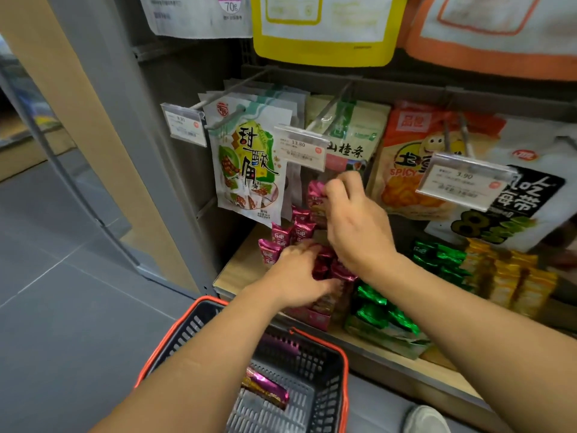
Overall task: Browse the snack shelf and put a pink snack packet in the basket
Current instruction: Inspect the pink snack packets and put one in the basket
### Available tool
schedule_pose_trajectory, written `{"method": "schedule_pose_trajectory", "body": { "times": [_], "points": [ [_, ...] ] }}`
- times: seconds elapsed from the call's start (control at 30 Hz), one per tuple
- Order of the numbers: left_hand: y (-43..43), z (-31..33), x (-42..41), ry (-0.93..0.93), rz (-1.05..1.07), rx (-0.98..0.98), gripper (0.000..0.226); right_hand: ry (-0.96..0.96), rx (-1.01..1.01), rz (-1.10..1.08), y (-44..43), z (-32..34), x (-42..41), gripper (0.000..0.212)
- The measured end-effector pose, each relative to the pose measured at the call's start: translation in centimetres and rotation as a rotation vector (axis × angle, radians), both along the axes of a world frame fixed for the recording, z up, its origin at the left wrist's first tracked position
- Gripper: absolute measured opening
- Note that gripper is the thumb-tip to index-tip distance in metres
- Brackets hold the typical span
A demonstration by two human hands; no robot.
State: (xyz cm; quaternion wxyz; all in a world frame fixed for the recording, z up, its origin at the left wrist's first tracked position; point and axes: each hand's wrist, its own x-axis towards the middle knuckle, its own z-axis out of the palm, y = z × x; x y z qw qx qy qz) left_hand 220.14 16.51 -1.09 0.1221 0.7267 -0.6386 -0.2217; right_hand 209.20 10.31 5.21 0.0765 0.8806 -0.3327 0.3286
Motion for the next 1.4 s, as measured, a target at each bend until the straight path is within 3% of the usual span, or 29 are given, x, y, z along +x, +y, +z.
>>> {"method": "schedule_pose_trajectory", "body": {
  "times": [0.17,0.27,0.43,0.5,0.6,0.7,0.77,0.83,0.9,1.03,1.17,1.4],
  "points": [
    [1.6,1.9,1.3,0.161,0.187,-0.132,0.047,-0.064,-0.094,0.203,4.8,4.0,-4.6,0.015],
    [3.2,4.0,2.6,0.31,0.325,-0.202,0.047,-0.136,-0.057,0.283,6.8,5.3,-6.8,0.02],
    [7.5,8.8,1.9,0.965,-0.028,0.011,0.056,-0.353,0.341,0.379,9.1,5.2,-8.1,0.013],
    [8.9,10.0,1.1,1.13,-0.121,0.121,0.056,-0.384,0.495,0.356,9.6,4.6,-8.0,0.015],
    [10.0,11.0,0.3,1.157,-0.149,0.123,0.062,-0.44,0.661,0.351,10.1,4.2,-7.7,0.018],
    [10.0,10.9,-0.5,0.99,-0.056,-0.004,0.052,-0.526,0.782,0.319,10.4,3.7,-7.0,0.018],
    [9.8,10.7,-0.6,0.968,-0.007,-0.084,0.047,-0.606,1.069,0.324,10.7,3.1,-6.4,0.018],
    [9.6,10.7,-0.2,1.086,0.028,-0.157,0.048,-0.596,1.388,0.377,10.9,2.3,-5.8,0.043],
    [9.4,10.9,0.3,1.188,0.063,-0.218,0.051,-0.519,1.564,0.476,11.4,1.6,-5.5,0.068],
    [9.3,11.1,1.2,1.251,0.16,-0.346,0.046,-0.427,1.46,0.49,11.8,1.7,-5.2,0.055],
    [9.4,11.2,2.6,1.356,0.293,-0.444,0.037,-0.424,1.452,0.48,11.6,2.1,-4.9,0.062],
    [9.4,11.2,2.5,1.343,0.376,-0.501,0.025,-0.358,1.336,0.443,11.5,2.3,-4.5,0.046]
  ]
}}
